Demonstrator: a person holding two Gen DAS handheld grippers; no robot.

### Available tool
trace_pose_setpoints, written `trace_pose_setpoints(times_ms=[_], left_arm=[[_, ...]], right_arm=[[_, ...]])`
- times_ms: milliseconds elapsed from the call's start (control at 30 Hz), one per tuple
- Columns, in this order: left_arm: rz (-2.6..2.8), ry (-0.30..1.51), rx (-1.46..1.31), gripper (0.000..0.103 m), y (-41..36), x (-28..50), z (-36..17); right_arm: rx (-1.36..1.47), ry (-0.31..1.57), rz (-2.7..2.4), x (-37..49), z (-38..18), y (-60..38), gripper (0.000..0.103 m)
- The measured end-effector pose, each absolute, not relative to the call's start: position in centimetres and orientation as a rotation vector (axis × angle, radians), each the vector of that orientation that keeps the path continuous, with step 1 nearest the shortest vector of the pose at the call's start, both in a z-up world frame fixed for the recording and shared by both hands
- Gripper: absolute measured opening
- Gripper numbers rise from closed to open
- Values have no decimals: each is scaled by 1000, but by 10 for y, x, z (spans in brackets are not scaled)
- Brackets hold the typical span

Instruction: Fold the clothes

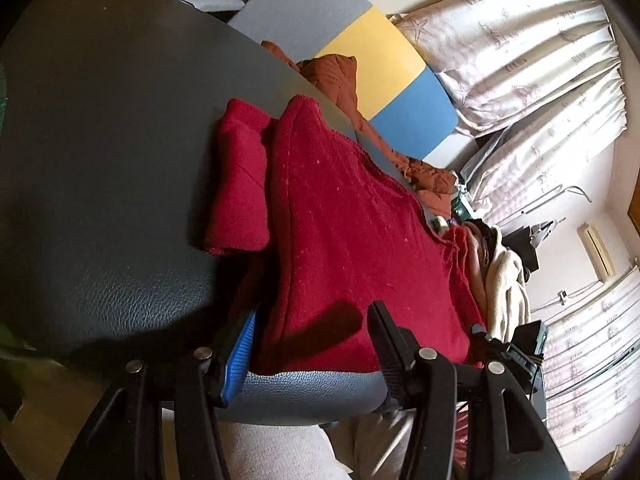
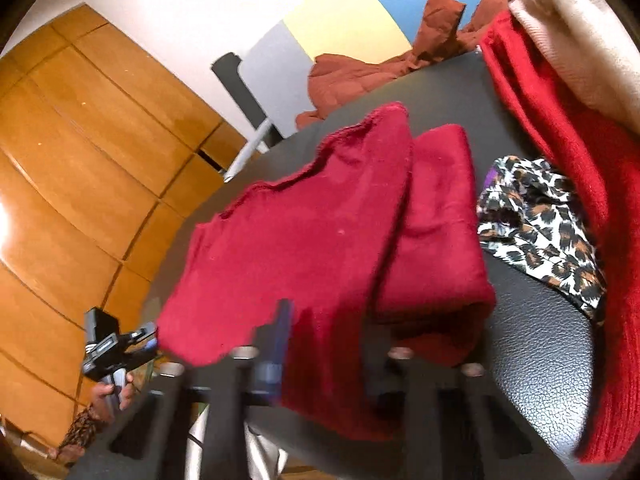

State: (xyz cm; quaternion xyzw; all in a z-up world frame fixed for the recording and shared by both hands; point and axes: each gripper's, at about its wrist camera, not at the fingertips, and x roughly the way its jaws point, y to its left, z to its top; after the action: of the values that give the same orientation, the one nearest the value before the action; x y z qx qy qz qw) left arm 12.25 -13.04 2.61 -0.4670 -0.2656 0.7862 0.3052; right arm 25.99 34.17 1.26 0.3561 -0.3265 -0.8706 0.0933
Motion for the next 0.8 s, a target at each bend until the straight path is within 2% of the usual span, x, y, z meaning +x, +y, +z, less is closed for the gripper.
trace_pose_setpoints(times_ms=[133,167,200,233,500,667,767,800], left_arm=[[2063,-770,-1160,54,-124,117,31],[2048,-754,-1169,43,-120,115,30],[2038,-743,-1163,16,-119,115,34],[2028,-735,-1147,5,-118,116,39],[2021,-698,-1017,7,-135,142,73],[2068,-530,-1167,7,-130,149,35],[2076,-512,-1260,8,-135,148,8],[2069,-536,-1254,11,-137,148,6]], right_arm=[[1054,-1064,-2560,260,2,344,14],[1051,-1070,-2563,260,2,344,12],[1047,-1071,-2566,260,3,344,10],[1044,-1071,-2568,260,4,343,9],[864,-1128,-2542,284,49,359,9],[1055,-1105,-2537,283,16,357,8],[1149,-1161,-2527,279,-14,361,8],[1142,-1191,-2521,279,-19,363,8]])
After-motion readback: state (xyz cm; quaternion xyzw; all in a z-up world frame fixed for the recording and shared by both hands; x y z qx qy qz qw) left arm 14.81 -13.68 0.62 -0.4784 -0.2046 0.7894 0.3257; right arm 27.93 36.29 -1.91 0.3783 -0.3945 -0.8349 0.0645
